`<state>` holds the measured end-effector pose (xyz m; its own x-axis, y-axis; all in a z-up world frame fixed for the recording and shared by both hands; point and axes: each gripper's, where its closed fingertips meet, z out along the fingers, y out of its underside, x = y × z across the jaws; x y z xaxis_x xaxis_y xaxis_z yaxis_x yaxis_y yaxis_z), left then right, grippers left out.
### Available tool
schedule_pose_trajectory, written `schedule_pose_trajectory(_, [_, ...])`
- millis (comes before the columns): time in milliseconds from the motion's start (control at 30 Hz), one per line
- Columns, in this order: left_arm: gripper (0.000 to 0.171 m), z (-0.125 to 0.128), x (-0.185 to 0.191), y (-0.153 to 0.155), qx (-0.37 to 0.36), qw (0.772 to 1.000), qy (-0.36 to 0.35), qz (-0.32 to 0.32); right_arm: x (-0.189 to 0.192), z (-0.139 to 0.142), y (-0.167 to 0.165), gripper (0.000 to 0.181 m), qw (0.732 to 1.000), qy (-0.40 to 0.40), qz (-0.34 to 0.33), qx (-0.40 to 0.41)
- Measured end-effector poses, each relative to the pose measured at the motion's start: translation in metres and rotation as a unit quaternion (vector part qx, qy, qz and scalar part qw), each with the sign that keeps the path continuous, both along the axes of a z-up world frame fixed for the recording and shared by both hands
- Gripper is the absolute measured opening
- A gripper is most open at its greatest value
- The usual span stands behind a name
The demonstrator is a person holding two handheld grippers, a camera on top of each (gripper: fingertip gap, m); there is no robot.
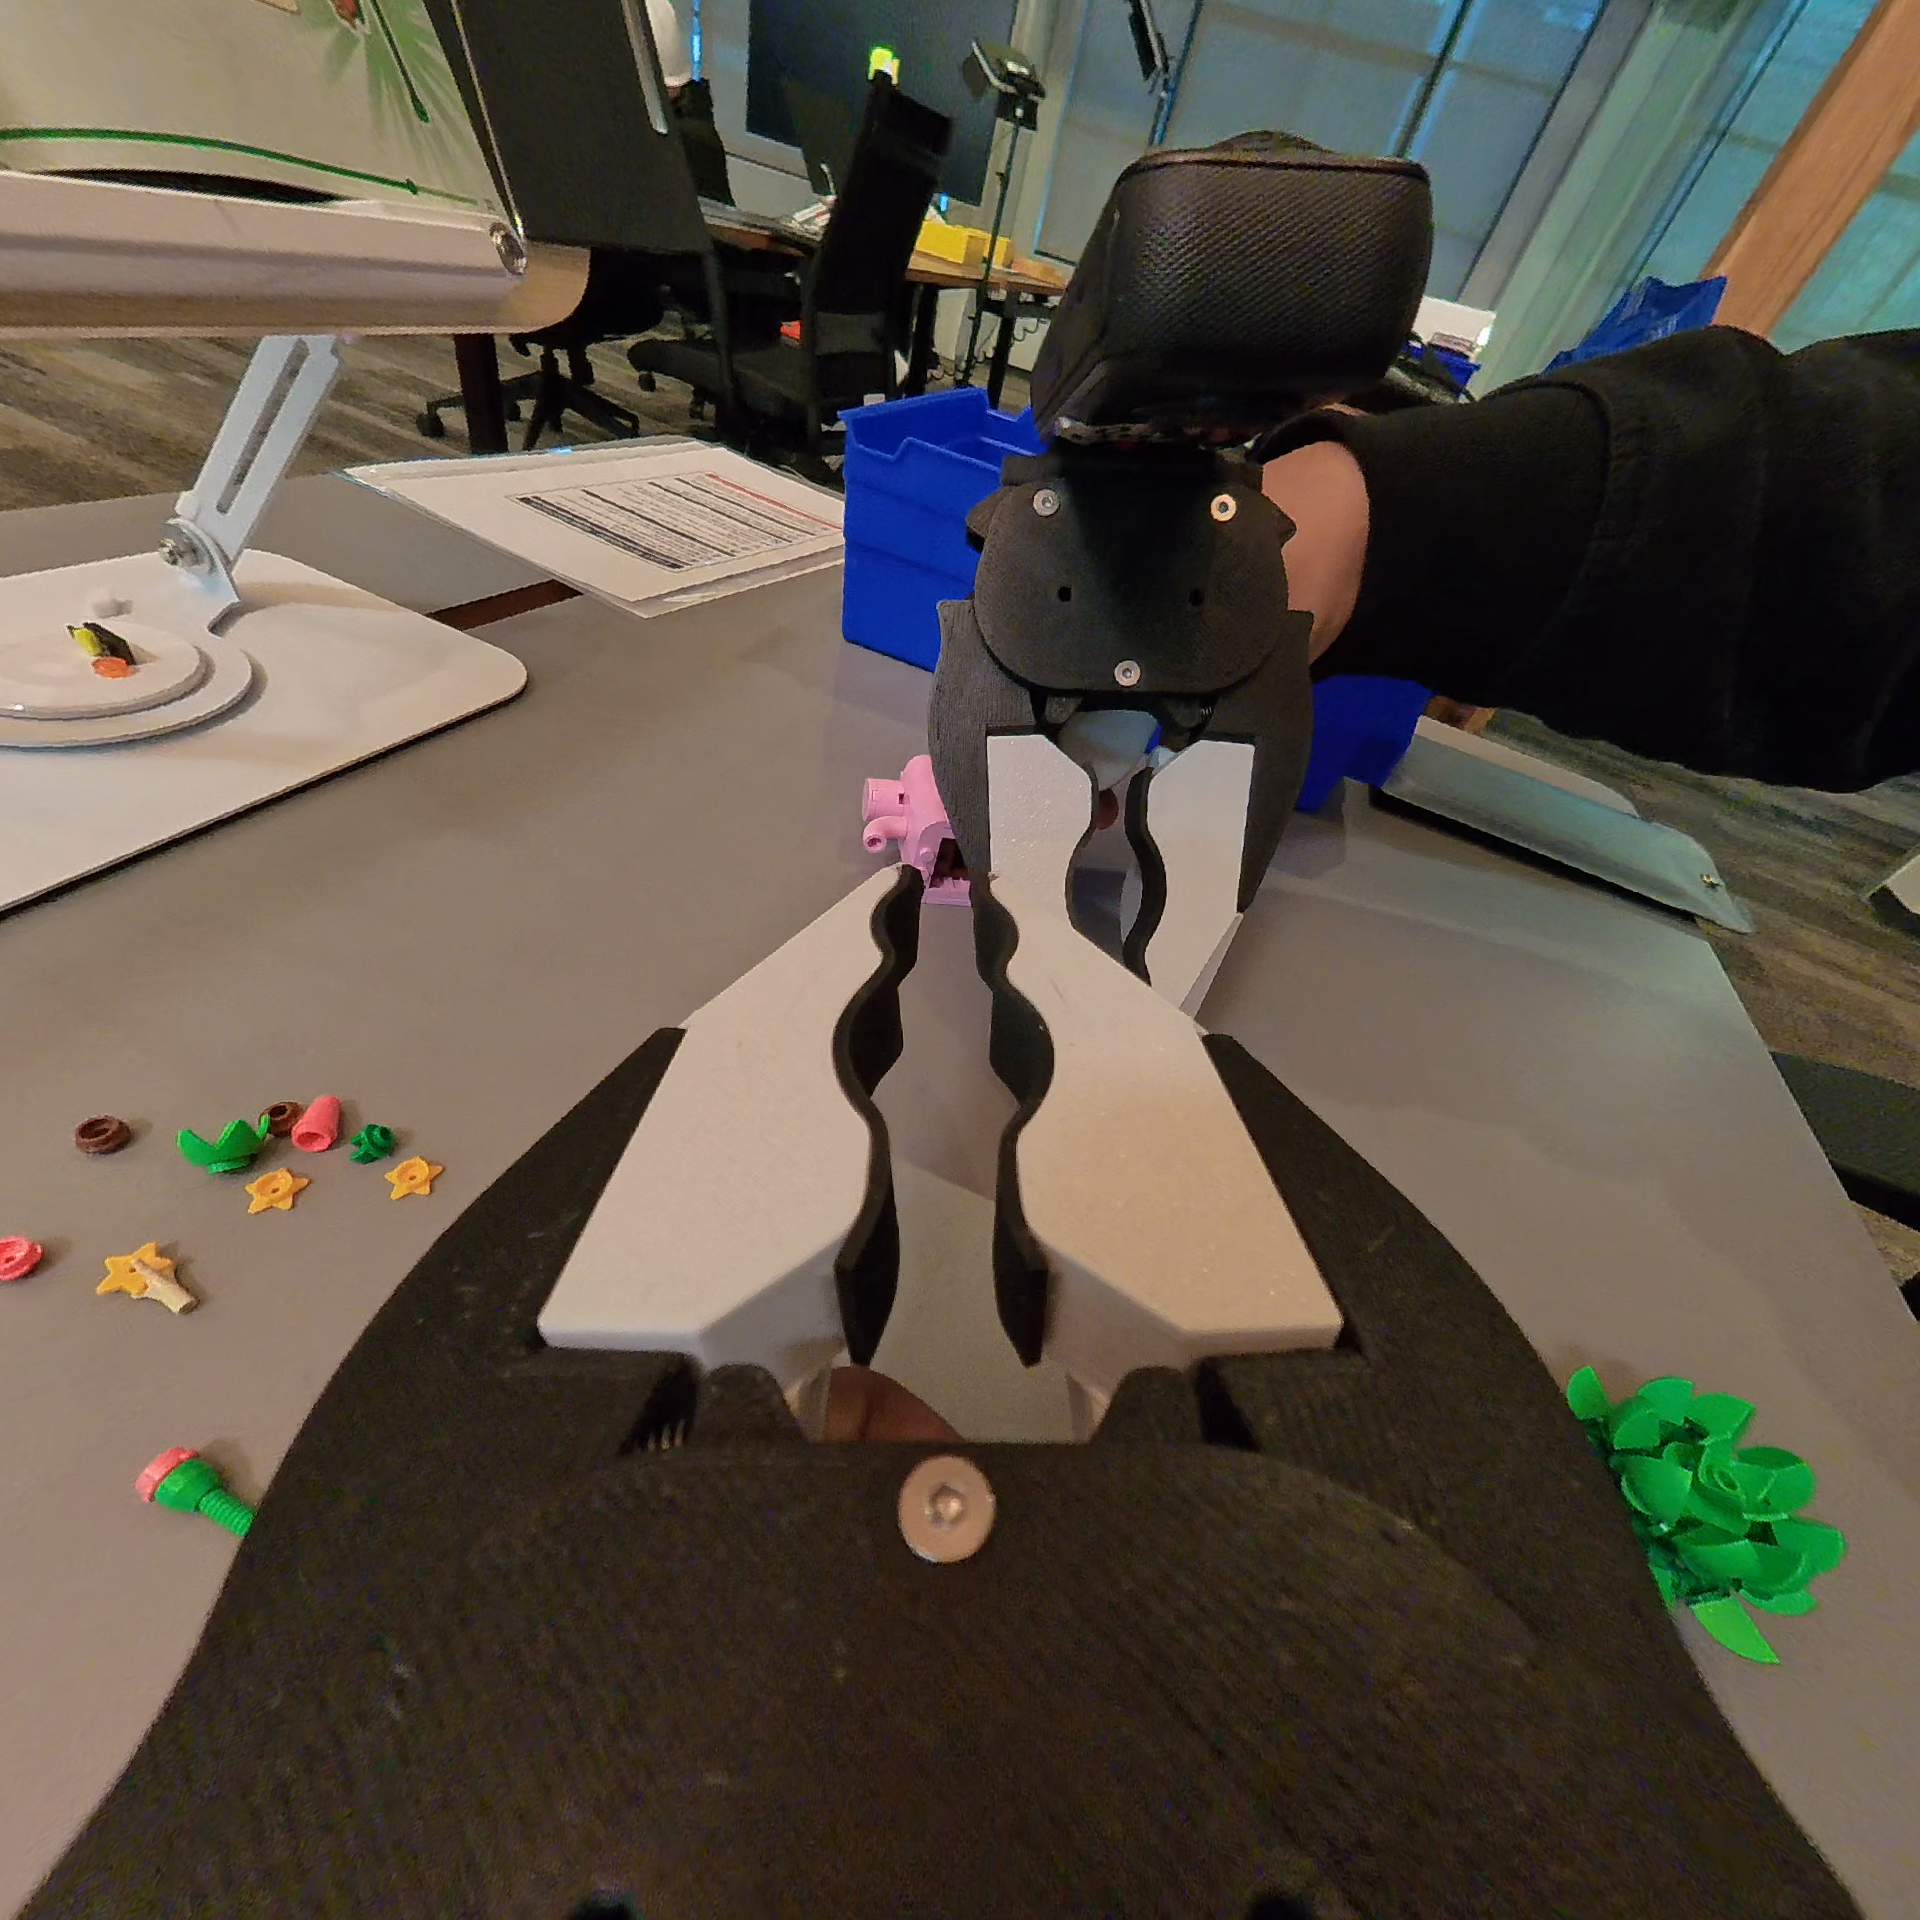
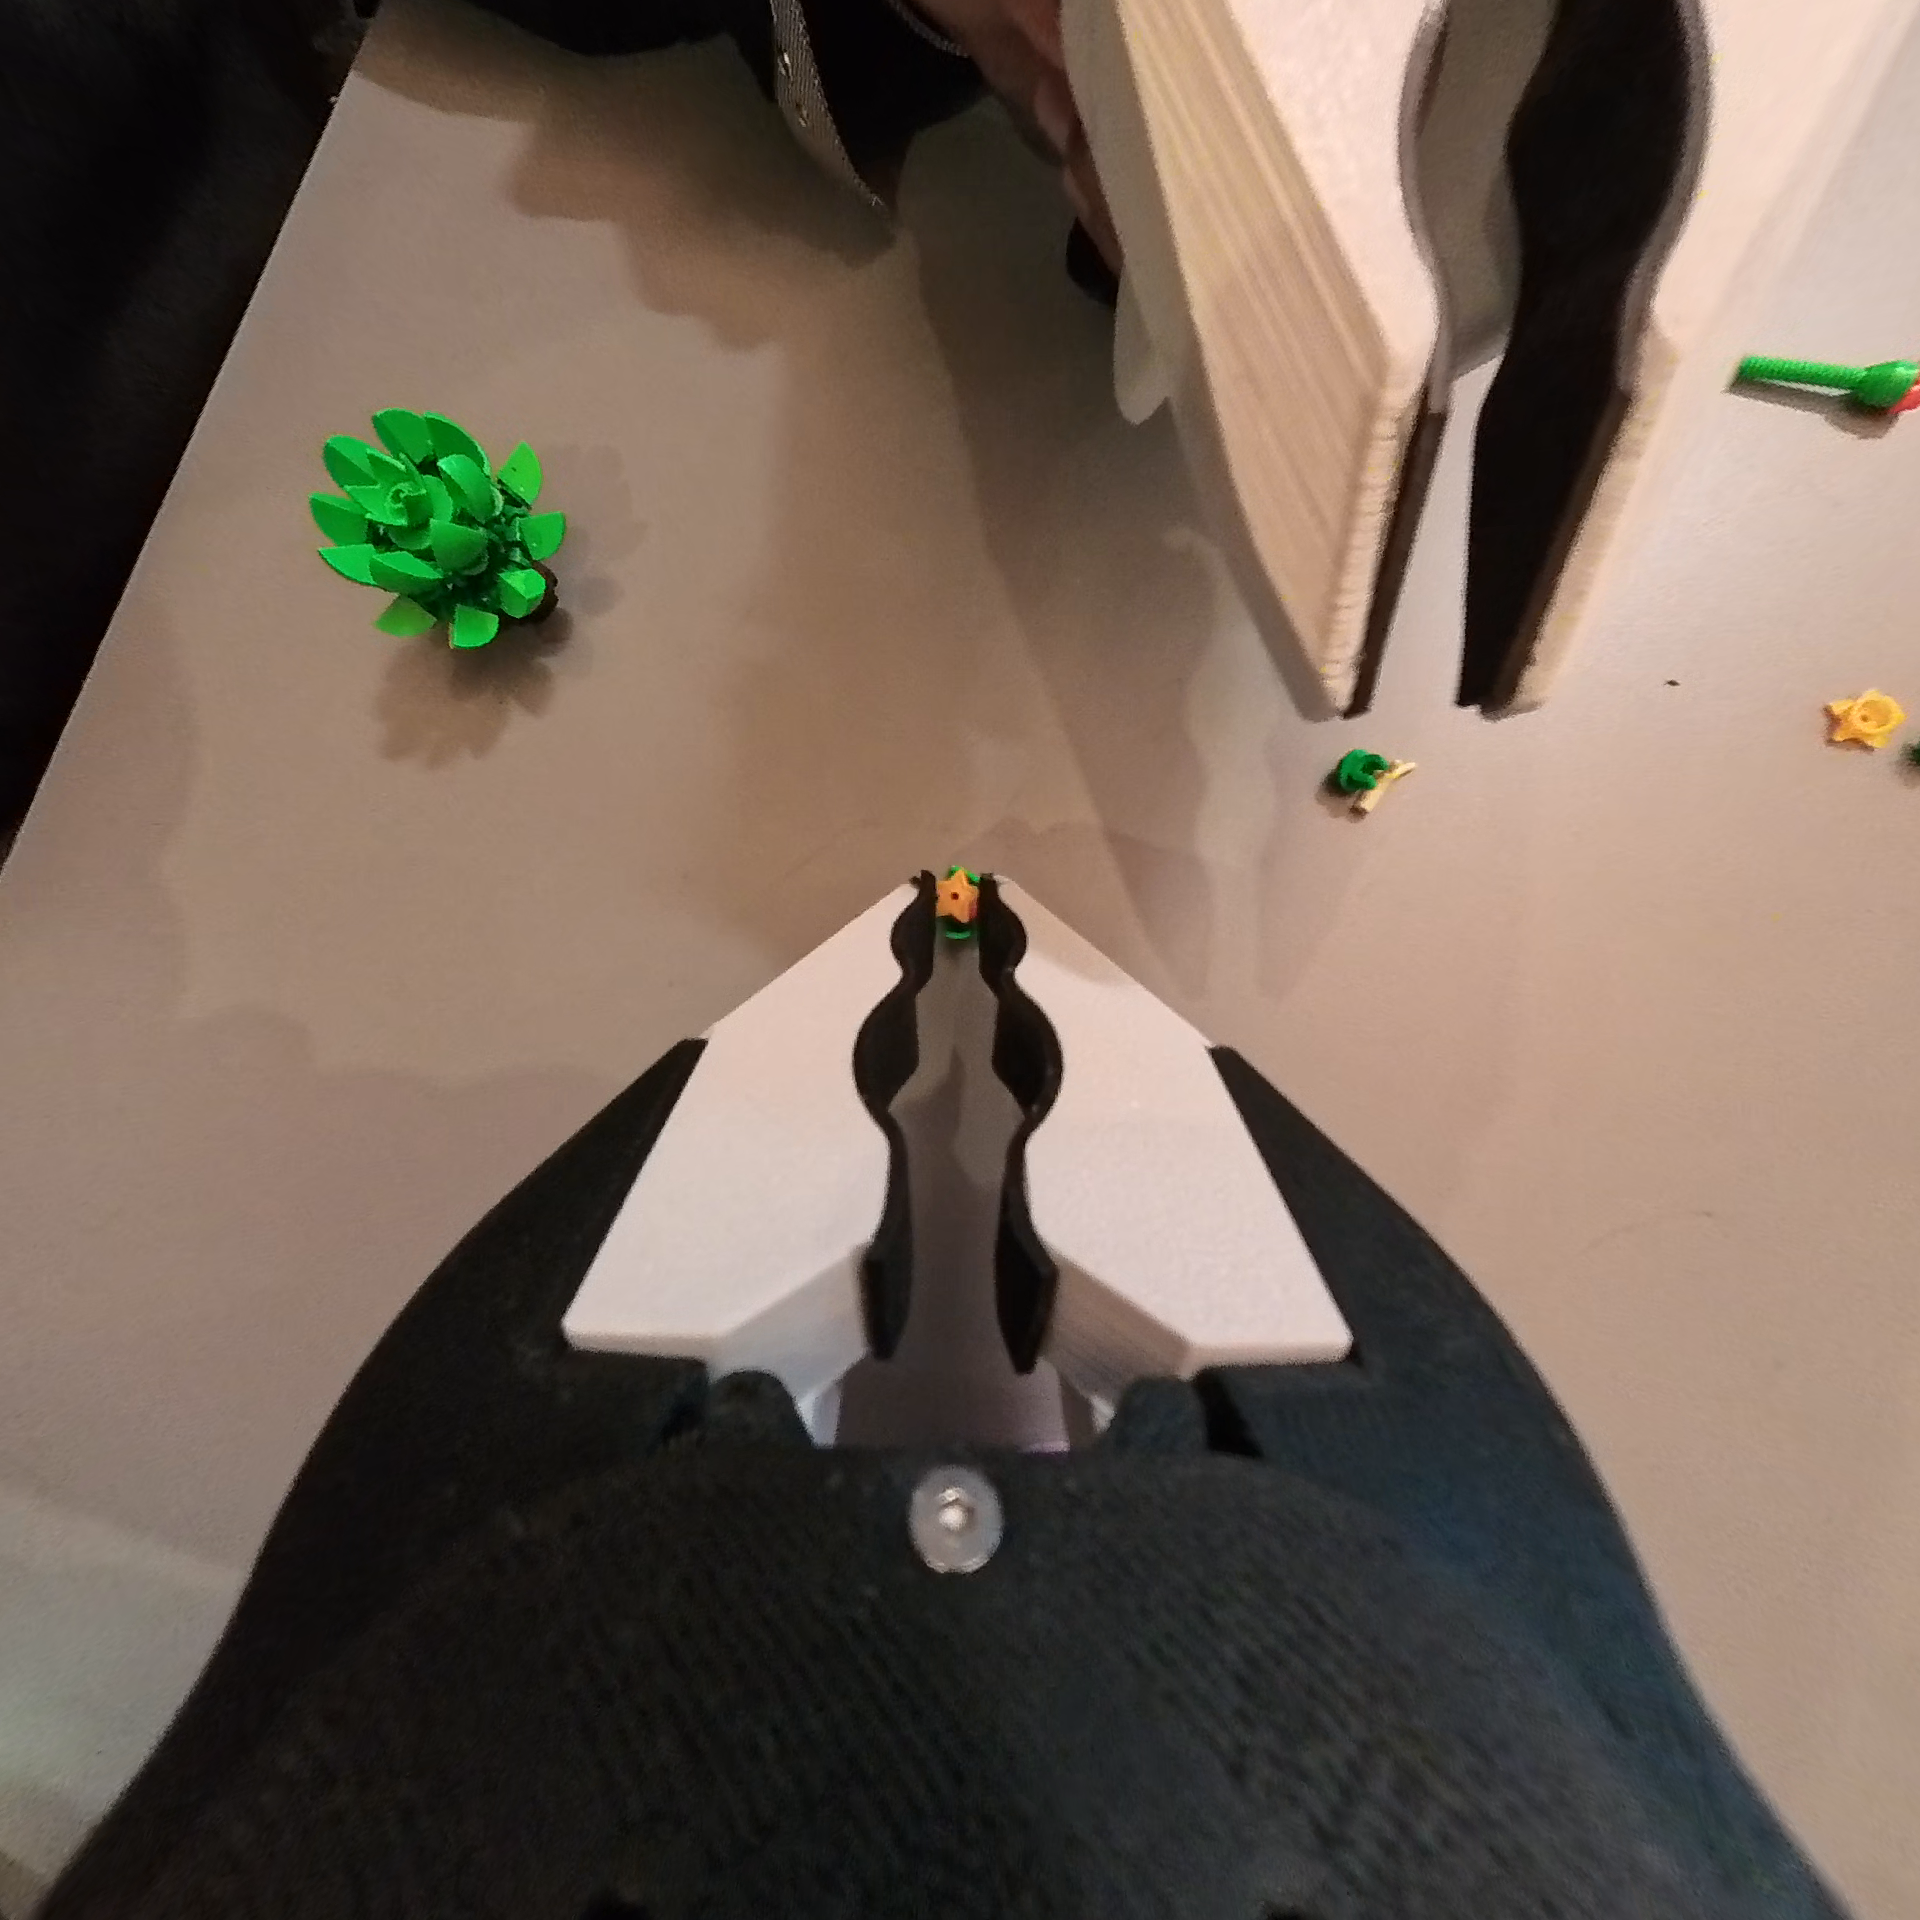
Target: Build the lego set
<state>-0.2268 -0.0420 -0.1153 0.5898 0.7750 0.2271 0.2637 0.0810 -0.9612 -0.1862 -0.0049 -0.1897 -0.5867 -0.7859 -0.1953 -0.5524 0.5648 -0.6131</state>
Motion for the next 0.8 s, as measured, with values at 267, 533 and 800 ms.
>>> schedule_pose_trajectory(267, [0.008, -0.001, 0.000, 0.000, -0.002, 1.000, 0.000, 0.000, 0.001, 0.000, -0.002, 0.007, 1.000, 0.013, -0.019, -0.006])
schedule_pose_trajectory(533, [0.008, 0.001, 0.000, -0.001, 0.002, 1.000, 0.001, 0.001, 0.000, -0.004, -0.001, 0.014, 0.999, 0.037, -0.029, -0.011])
schedule_pose_trajectory(800, [0.008, 0.000, 0.000, 0.000, 0.001, 1.000, 0.001, 0.000, 0.001, -0.002, -0.001, 0.019, 0.997, 0.057, -0.042, -0.031])
